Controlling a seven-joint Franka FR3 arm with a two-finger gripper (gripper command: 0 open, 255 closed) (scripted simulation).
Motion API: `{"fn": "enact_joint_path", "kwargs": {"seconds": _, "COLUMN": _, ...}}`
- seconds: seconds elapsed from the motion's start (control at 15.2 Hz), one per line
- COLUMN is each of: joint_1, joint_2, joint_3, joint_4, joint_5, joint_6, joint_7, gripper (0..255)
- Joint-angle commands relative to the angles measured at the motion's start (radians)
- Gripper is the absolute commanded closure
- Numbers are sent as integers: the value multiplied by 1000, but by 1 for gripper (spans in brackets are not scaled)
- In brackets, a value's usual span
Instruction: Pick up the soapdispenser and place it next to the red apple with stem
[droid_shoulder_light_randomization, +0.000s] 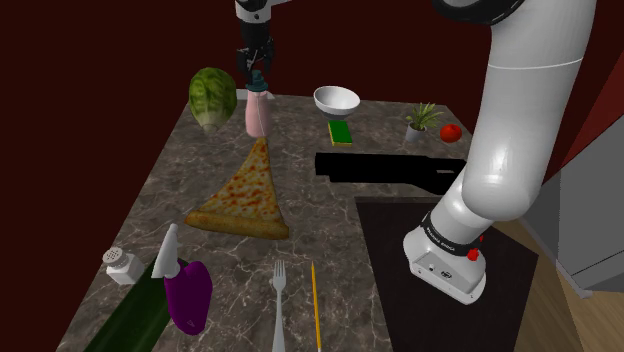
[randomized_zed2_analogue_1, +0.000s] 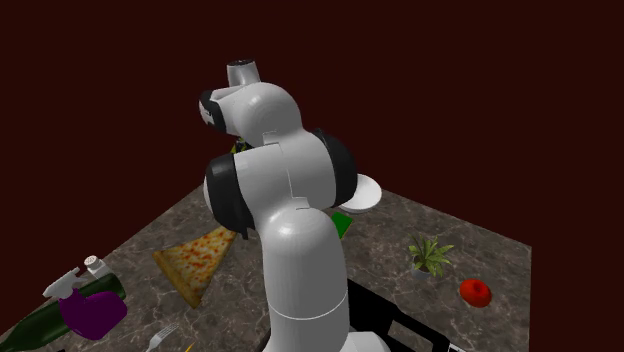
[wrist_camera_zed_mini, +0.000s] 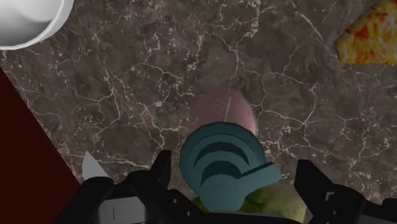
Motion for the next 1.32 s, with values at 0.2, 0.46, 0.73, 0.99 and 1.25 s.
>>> {"fn": "enact_joint_path", "kwargs": {"seconds": 0.2, "joint_1": 0, "joint_2": 0, "joint_3": 0, "joint_4": -11, "joint_5": 0, "joint_6": 12, "joint_7": 1, "gripper": 0}}
{"fn": "enact_joint_path", "kwargs": {"seconds": 0.46, "joint_1": 0, "joint_2": 0, "joint_3": 0, "joint_4": -11, "joint_5": 0, "joint_6": 12, "joint_7": 1, "gripper": 255}}
{"fn": "enact_joint_path", "kwargs": {"seconds": 0.73, "joint_1": 0, "joint_2": 0, "joint_3": 0, "joint_4": -11, "joint_5": 0, "joint_6": 12, "joint_7": 1, "gripper": 255}}
{"fn": "enact_joint_path", "kwargs": {"seconds": 0.99, "joint_1": 0, "joint_2": 1, "joint_3": 0, "joint_4": -11, "joint_5": 0, "joint_6": 12, "joint_7": 1, "gripper": 255}}
{"fn": "enact_joint_path", "kwargs": {"seconds": 1.25, "joint_1": 0, "joint_2": -8, "joint_3": 0, "joint_4": 17, "joint_5": 1, "joint_6": -25, "joint_7": -2, "gripper": 255}}
